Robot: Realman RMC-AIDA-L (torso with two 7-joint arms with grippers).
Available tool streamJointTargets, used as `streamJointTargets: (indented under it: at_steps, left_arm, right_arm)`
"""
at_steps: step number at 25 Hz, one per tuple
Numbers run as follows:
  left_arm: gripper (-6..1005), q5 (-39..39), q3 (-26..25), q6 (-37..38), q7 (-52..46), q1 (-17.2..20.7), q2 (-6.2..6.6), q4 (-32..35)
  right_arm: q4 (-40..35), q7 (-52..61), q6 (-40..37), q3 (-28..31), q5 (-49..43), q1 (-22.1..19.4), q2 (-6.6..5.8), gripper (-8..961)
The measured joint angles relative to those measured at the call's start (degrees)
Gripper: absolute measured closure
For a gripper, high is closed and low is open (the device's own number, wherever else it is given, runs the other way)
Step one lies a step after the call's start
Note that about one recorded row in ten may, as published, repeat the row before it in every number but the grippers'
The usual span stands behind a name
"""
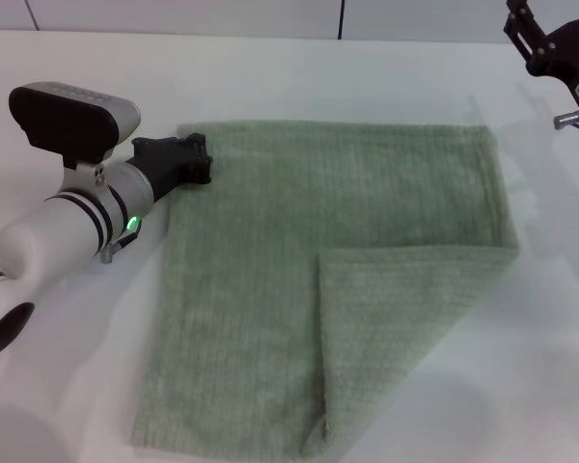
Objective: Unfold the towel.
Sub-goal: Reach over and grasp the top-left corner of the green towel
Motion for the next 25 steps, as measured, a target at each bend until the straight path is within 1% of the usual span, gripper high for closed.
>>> streamJointTargets:
  at_steps: [7, 13, 15, 19, 24, 25]
  left_arm:
    - [1000, -0.1, 0.0, 0.1, 0.0, 0.1, 0.02, 0.0]
    - [1001, -0.1, 0.0, 0.3, 0.0, 0.2, 0.04, -0.1]
    - [1001, -0.1, 0.0, 0.4, 0.0, 0.2, 0.04, 0.0]
    - [1001, 0.0, 0.0, 0.4, 0.0, 0.1, 0.03, 0.0]
    - [1001, 0.1, 0.0, 0.4, 0.0, 0.1, 0.03, -0.1]
    - [1001, 0.1, 0.0, 0.5, 0.0, 0.0, 0.03, -0.1]
  right_arm:
    - [-0.1, 0.0, 0.0, -0.4, 0.0, 0.0, 0.0, 208]
    - [-1.9, 2.5, 0.9, -2.6, 0.0, 0.0, -0.02, 208]
    - [-4.6, 5.2, 3.6, -4.0, -0.1, -0.1, -0.29, 208]
    - [-7.5, 8.0, 7.0, -4.5, -1.3, -0.3, -0.54, 208]
    - [-13.3, 14.9, 14.9, -3.6, -8.8, -0.5, -1.15, 207]
    - [-15.6, 17.0, 18.4, -3.0, -12.1, -0.5, -1.31, 207]
